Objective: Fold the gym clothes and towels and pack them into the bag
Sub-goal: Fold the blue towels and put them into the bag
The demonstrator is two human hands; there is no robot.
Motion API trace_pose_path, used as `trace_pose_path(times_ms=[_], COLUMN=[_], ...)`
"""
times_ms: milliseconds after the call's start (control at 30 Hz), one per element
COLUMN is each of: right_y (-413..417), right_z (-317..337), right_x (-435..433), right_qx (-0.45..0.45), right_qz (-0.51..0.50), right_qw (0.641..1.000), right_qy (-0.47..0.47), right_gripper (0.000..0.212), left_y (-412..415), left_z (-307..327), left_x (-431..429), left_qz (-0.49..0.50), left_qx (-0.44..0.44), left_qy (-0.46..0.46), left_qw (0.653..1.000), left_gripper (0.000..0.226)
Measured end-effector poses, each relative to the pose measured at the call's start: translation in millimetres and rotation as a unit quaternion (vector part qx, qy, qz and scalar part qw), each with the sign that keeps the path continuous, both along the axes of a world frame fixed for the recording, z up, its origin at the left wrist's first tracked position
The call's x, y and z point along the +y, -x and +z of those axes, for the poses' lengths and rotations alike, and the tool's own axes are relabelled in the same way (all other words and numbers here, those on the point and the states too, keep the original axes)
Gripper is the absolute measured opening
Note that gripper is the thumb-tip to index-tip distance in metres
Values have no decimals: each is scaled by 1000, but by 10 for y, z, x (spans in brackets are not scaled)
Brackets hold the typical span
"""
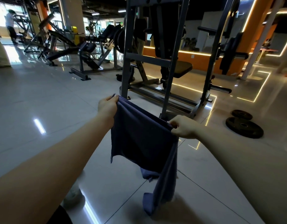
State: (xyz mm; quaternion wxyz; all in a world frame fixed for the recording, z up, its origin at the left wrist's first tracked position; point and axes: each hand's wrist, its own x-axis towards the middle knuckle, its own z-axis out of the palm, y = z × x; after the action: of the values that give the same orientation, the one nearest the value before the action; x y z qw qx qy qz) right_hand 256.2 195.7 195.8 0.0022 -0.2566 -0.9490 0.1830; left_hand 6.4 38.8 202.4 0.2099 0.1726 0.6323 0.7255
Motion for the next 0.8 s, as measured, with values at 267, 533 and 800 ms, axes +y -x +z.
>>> trace_pose_path(times_ms=[267, 533, 800], right_y=[-101, -340, -123], right_z=[-44, -164, 98], right_x=[180, 325, 148], right_qx=[20, 7, 110], right_qz=[-33, -118, -67], right_qw=[995, 980, 975], right_qy=[94, 161, 183], right_gripper=[11, 21, 20], left_y=[409, 630, 129], left_z=[-73, -275, -217], left_x=[-223, -514, -240], left_qz=[138, 207, -10], left_qx=[-58, -76, 196], left_qy=[8, 60, 226], left_qw=[989, 974, 954], left_gripper=[37, 36, 14])
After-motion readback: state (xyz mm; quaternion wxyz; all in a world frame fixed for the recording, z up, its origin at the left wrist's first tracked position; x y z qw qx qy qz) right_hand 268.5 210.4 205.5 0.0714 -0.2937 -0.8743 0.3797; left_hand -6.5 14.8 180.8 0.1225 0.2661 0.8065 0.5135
